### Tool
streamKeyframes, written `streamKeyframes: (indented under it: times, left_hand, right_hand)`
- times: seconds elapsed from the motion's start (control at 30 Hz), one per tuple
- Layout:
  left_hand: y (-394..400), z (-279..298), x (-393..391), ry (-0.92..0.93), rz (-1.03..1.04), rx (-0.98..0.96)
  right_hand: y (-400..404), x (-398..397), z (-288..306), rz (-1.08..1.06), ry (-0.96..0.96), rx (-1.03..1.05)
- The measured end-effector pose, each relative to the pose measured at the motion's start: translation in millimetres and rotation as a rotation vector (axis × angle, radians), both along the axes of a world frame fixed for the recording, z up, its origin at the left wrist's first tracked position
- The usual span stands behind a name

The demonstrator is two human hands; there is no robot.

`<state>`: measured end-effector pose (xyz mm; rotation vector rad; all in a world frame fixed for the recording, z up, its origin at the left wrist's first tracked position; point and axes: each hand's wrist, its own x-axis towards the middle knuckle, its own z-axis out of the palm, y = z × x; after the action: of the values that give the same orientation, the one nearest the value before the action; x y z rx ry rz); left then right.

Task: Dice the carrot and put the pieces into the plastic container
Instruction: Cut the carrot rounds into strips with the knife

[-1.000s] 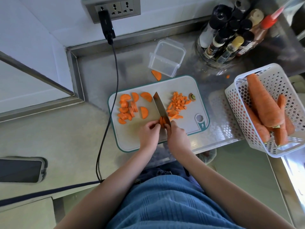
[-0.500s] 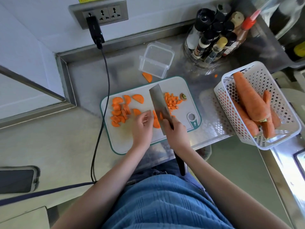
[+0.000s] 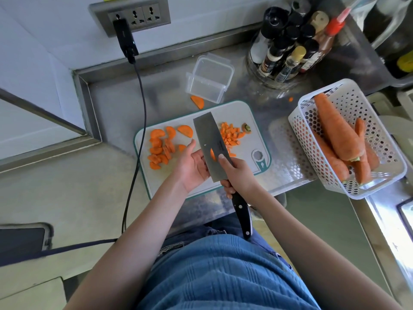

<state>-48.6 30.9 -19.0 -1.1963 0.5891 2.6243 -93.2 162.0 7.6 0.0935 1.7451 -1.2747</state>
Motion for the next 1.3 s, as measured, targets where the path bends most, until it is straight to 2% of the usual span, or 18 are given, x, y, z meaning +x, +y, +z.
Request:
streamKeyframes:
  times: [0.07, 0.1, 0.17, 0.27, 0.33, 0.37, 0.5, 0.57, 0.7, 0.93, 1.17, 1.3]
  left_hand:
    - [0, -1, -2, -0.043, 0.045, -0.059]
    - [-1, -3, -3, -0.071, 0.087, -0.150]
    - [-6, -8, 1, -0.096, 0.104, -0.522]
    - [-13, -19, 11, -0.017, -0.225, -1.244]
    - [-11, -23, 10, 0.075, -0.382, -1.539]
    - [-9, -25, 6, 0.132, -0.443, -1.616]
    - [1, -36, -6, 0.245, -0.863, -1.604]
    - [3, -42, -1, 0.245, -0.942, -1.688]
    - [-1, -50, 15, 0.303, -0.849, -1.872]
    - [-2, -42, 2, 0.364, -0.950, -1.878]
    - [11, -39, 7, 0.316, -0.855, -1.850]
    - [6, -39, 23, 0.282, -0.802, -1.947]
  right_hand:
    - [3, -2, -1, -0.022, 0.035, -0.008]
    - [5, -5, -1, -0.054, 0.064, 0.005]
    - [13, -16, -2, -0.146, 0.125, 0.063]
    - [28, -35, -6, -0.150, 0.212, 0.166]
    - [35, -43, -9, -0.058, 0.280, 0.255]
    - [37, -45, -9, -0.021, 0.306, 0.289]
    - [43, -44, -12, -0.034, 0.304, 0.313]
    - [46, -42, -14, -0.064, 0.285, 0.309]
    - [52, -41, -16, -0.080, 0.282, 0.295]
    - [59, -45, -20, -0.074, 0.276, 0.310]
    - [64, -49, -18, -0.085, 0.279, 0.303]
    - [67, -49, -18, -0.089, 0.280, 0.305]
